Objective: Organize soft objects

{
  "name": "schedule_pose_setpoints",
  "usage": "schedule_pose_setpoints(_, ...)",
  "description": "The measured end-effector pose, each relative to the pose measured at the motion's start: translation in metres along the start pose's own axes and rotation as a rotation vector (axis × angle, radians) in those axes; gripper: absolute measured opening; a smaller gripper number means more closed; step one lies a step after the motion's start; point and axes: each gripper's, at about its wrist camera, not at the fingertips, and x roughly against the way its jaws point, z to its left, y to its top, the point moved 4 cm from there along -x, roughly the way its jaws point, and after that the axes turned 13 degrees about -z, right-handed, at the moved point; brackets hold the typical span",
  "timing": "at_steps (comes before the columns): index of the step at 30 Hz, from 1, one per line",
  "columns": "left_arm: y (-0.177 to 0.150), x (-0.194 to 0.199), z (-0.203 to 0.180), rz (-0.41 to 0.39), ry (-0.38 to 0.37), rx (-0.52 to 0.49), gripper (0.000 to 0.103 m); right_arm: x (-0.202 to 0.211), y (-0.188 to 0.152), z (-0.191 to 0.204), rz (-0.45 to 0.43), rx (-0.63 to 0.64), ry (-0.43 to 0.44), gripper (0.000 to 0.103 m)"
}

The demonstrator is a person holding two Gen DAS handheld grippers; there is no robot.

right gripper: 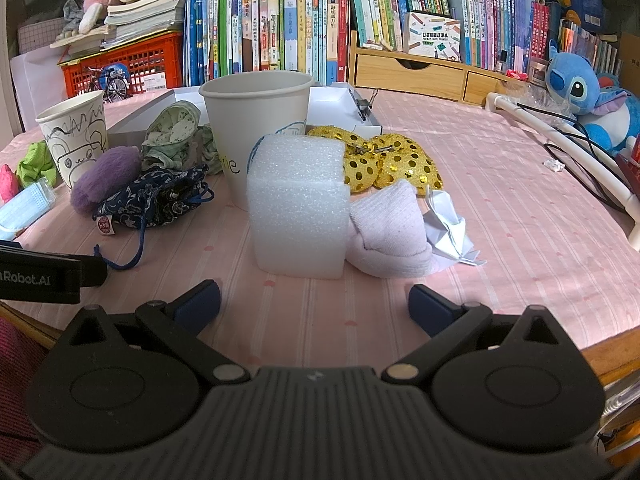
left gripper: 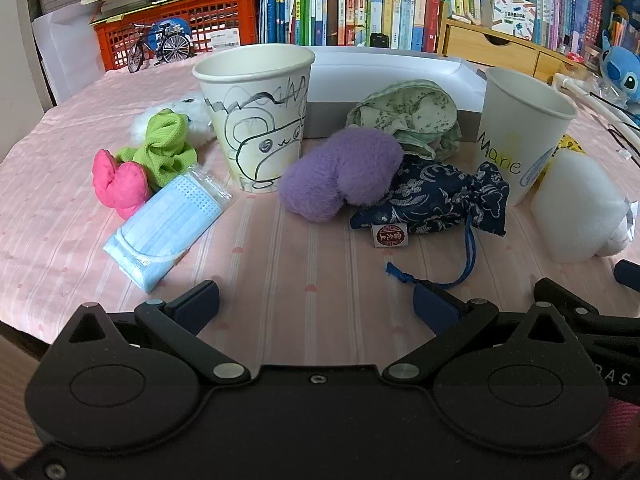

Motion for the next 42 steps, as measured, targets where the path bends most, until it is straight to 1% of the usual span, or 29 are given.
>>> schedule_pose_setpoints(5,-0.001,-0.001,0.001,-0.008,-0.012,-0.009,0.103,0.002,0.0,-0.002,-0.018,0.005,0.018,0.103)
schedule_pose_setpoints(14,-0.004,0.002,0.003,-0.047,-0.031,-0.024,0.103,0.002,-0.003,0.001,-0.053,-0.008,-0.001,0.103)
schedule_pose_setpoints(19,0.0,0.004,0.004,-0.037,-0.051,-0.015,0.103,0.003,-0.002,-0.002,-0.068,-0.026,0.015,0.103)
schedule_pose_setpoints(23,0.008,0.014,0.004,-0.096,-0.099,0.008,0.102,0.008,0.002,-0.009,-0.105,-0.117,0.047,0.101)
schedule_pose_setpoints(25,0.012,0.019,0.002,-0.129,-0.117,0.008,0.099,0.01,0.007,-0.011,-0.135,-0.132,0.05,0.1)
schedule_pose_setpoints(27,0.017,0.025,-0.002,-0.157,-0.136,0.001,0.092,0.014,0.011,-0.011,-0.169,-0.119,0.041,0.095)
schedule_pose_setpoints(29,0.021,0.028,-0.007,-0.17,-0.17,-0.003,0.088,0.019,0.015,-0.01,-0.212,-0.097,0.034,0.092)
schedule_pose_setpoints(33,0.027,0.031,-0.02,-0.188,-0.22,-0.014,0.072,0.027,0.024,-0.007,-0.278,-0.048,0.029,0.085)
schedule_pose_setpoints(34,0.027,0.03,-0.023,-0.188,-0.23,-0.024,0.071,0.028,0.026,-0.006,-0.294,-0.038,0.025,0.084)
schedule_pose_setpoints(36,0.027,0.027,-0.03,-0.191,-0.244,-0.044,0.071,0.029,0.03,-0.007,-0.305,-0.028,0.031,0.078)
schedule_pose_setpoints(39,0.028,0.018,-0.038,-0.184,-0.236,-0.061,0.071,0.025,0.033,-0.006,-0.292,-0.024,0.056,0.07)
schedule_pose_setpoints(40,0.027,0.013,-0.039,-0.179,-0.232,-0.061,0.071,0.022,0.033,-0.005,-0.285,-0.021,0.058,0.069)
schedule_pose_setpoints(42,0.028,0.006,-0.041,-0.18,-0.218,-0.06,0.075,0.017,0.032,-0.004,-0.272,-0.014,0.059,0.066)
